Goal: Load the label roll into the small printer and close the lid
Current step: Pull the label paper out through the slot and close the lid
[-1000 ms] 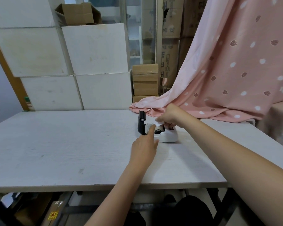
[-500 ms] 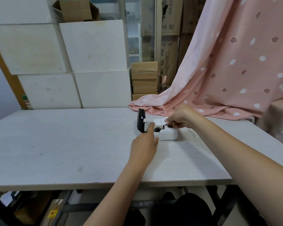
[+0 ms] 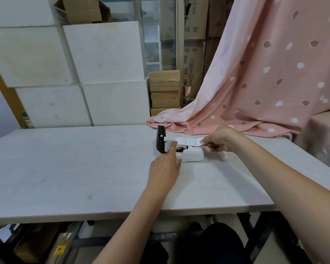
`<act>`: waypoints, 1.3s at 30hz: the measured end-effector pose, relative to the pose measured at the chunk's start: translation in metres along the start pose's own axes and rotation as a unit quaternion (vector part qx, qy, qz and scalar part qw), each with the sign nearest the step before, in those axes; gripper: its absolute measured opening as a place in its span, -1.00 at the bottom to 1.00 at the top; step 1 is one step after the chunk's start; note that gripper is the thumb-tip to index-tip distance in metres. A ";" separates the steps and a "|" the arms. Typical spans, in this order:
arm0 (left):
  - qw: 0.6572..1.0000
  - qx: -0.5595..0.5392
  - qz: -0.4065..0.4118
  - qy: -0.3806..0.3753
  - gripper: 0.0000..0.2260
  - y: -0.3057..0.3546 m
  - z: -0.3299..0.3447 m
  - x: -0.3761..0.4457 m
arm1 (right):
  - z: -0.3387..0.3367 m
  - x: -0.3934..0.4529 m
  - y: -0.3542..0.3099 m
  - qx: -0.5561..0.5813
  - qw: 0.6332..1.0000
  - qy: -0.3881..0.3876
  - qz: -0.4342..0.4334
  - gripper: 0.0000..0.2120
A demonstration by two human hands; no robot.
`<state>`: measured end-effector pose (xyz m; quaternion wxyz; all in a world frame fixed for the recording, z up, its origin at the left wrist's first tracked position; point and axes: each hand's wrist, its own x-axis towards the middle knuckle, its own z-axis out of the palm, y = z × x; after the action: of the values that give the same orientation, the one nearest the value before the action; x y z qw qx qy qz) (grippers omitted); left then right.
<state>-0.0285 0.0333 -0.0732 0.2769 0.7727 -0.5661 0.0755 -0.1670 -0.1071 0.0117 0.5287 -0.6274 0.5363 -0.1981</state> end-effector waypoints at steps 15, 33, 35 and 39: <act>1.000 -0.003 -0.002 -0.001 -0.50 0.000 0.000 0.000 | -0.019 0.012 0.014 0.009 1.000 0.025 0.008 -0.84; 1.000 -0.008 0.006 0.003 -0.51 0.001 -0.002 -0.001 | -0.031 0.013 0.023 0.034 0.999 0.033 0.012 -0.87; 1.000 -0.008 0.005 0.004 -0.51 0.001 -0.002 -0.001 | -0.032 0.013 0.023 0.032 0.999 0.039 0.008 -0.87; 1.000 -0.009 0.006 0.009 -0.52 0.002 -0.003 -0.002 | -0.035 0.013 0.024 0.028 0.998 0.050 0.004 -0.85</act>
<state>-0.0300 0.0357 -0.0713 0.2882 0.7661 -0.5690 0.0794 -0.2019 -0.1307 -0.0007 0.5191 -0.5998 0.5589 -0.2417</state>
